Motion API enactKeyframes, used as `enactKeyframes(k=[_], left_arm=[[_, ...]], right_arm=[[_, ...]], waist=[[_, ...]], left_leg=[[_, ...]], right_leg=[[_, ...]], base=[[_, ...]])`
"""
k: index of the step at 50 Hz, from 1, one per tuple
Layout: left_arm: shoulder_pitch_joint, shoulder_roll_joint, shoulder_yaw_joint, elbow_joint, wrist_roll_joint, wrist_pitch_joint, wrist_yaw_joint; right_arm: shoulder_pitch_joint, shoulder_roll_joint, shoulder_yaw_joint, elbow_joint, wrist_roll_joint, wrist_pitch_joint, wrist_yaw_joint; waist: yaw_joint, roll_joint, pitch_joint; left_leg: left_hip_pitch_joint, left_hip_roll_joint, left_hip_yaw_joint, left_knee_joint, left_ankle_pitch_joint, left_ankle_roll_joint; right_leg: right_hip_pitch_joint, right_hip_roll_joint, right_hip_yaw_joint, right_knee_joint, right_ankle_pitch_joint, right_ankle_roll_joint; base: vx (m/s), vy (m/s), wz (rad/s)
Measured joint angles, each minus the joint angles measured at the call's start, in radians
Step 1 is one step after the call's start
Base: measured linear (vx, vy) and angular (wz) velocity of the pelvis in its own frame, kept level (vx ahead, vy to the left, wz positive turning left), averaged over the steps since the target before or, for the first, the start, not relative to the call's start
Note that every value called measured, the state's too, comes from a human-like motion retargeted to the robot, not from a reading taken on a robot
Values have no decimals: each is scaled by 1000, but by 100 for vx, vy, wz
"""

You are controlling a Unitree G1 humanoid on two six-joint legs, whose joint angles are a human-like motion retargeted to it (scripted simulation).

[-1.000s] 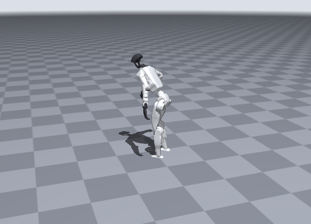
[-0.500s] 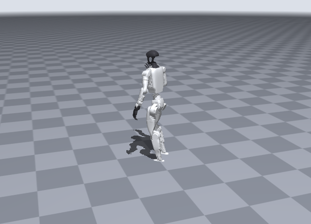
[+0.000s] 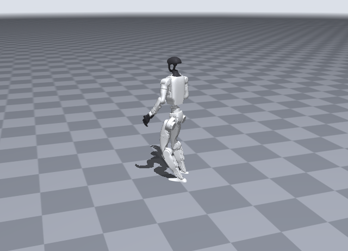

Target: Dance

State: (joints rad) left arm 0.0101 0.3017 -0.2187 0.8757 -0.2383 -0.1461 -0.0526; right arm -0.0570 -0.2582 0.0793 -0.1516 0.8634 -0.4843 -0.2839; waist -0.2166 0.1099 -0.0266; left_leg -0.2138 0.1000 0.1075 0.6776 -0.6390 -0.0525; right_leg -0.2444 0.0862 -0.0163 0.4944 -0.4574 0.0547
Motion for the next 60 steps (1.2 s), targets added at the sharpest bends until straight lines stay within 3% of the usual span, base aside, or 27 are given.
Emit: enactKeyframes(k=[5,7,13,15,31,47,60], left_arm=[[21,-24,21,-69,-97,-2,-2],[33,-32,27,-100,-129,-1,-7],[83,-60,47,-185,-192,-1,-22],[96,-64,58,-222,-201,4,-24],[140,-48,96,-393,-219,13,-33],[157,-65,101,-555,-296,3,-27],[188,-67,105,-613,-318,-21,19]], right_arm=[[-2,-5,4,37,13,5,-16],[0,-8,3,44,15,9,-18],[23,-2,-16,54,12,24,-17],[32,1,-28,45,7,30,-19],[77,42,-142,-78,-55,47,-42],[103,46,-146,-71,-75,96,-41],[121,67,-147,-80,-134,59,-116]], waist=[[17,65,34],[27,84,36],[18,104,21],[-5,87,5],[-123,91,-19],[-142,76,-46],[-141,76,-65]], left_leg=[[-84,119,40,275,-30,12],[-120,128,27,303,-35,16],[-151,61,-28,140,-1,13],[-104,6,-32,-15,66,13],[24,-13,63,-258,132,20],[93,-26,143,-359,164,18],[116,-33,176,-411,176,23]], right_leg=[[0,65,-2,-8,13,-15],[0,82,10,-31,32,-15],[7,81,52,-109,88,-4],[24,47,70,-160,107,3],[27,34,124,-178,111,13],[51,18,145,-220,127,29],[46,16,153,-230,130,39]], base=[[-1,0,-8],[2,2,-30],[5,3,-30],[9,4,-15],[6,3,-16],[0,1,-9],[0,0,-1]])
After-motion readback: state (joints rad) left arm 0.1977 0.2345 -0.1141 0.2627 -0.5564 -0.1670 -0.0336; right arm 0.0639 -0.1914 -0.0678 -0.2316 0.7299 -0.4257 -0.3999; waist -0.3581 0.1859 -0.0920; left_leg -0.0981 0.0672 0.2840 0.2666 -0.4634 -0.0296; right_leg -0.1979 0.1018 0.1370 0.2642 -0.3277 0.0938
